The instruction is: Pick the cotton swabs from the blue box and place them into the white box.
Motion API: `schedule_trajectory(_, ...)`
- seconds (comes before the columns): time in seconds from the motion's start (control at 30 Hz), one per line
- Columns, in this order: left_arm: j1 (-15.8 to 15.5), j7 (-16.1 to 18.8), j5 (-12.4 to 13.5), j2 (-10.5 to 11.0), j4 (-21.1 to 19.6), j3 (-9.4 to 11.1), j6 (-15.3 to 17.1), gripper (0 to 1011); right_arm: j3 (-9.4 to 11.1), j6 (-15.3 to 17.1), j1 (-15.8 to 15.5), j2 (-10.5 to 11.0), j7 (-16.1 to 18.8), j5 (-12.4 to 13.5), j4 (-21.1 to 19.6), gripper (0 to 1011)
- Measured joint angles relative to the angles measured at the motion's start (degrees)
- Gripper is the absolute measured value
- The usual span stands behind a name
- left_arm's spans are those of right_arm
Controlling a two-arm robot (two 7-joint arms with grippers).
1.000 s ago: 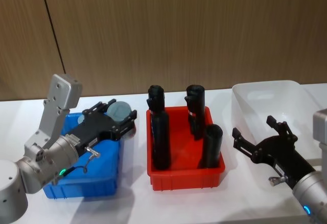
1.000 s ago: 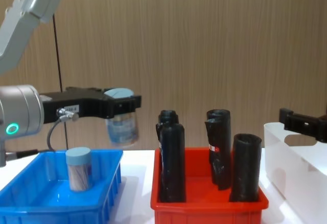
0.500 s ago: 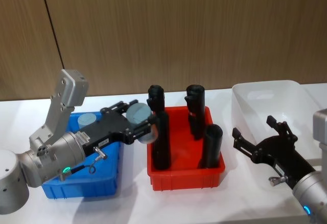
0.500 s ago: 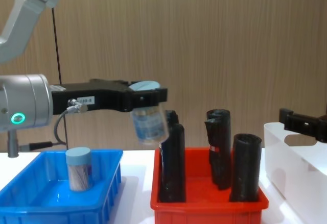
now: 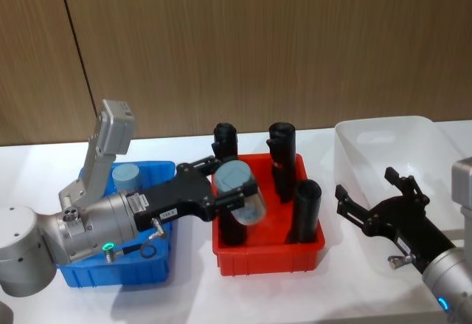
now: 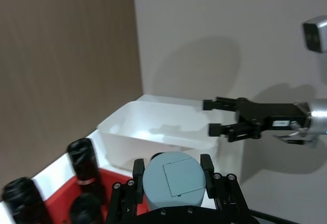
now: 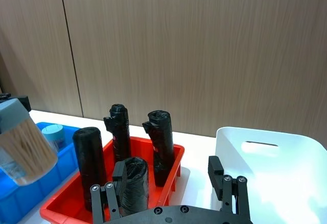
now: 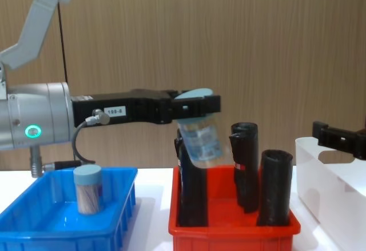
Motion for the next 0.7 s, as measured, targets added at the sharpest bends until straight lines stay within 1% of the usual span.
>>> schedule_trajectory(0.1, -0.8, -2.7, -1.0, -0.5, 1.4, 0.3, 0.0, 665, 0.0, 0.0, 0.0, 0.0, 0.0, 0.0, 0.0, 1002)
schedule_trajectory(0.33, -1.9, -6.5, -2.1, -1.3, 3.6, 1.2, 0.2, 666, 0.0, 0.0, 0.0, 0.0, 0.0, 0.0, 0.0, 1002)
schedule_trajectory(0.57, -2.5, -8.6, -2.4, -1.7, 4.7, 1.8, 0.5, 666, 0.0, 0.0, 0.0, 0.0, 0.0, 0.0, 0.0, 1001)
schedule_trajectory(0.7, -2.7, -9.1, -2.4, -1.7, 5.0, 2.0, 0.6, 666, 0.0, 0.0, 0.0, 0.0, 0.0, 0.0, 0.0, 1002)
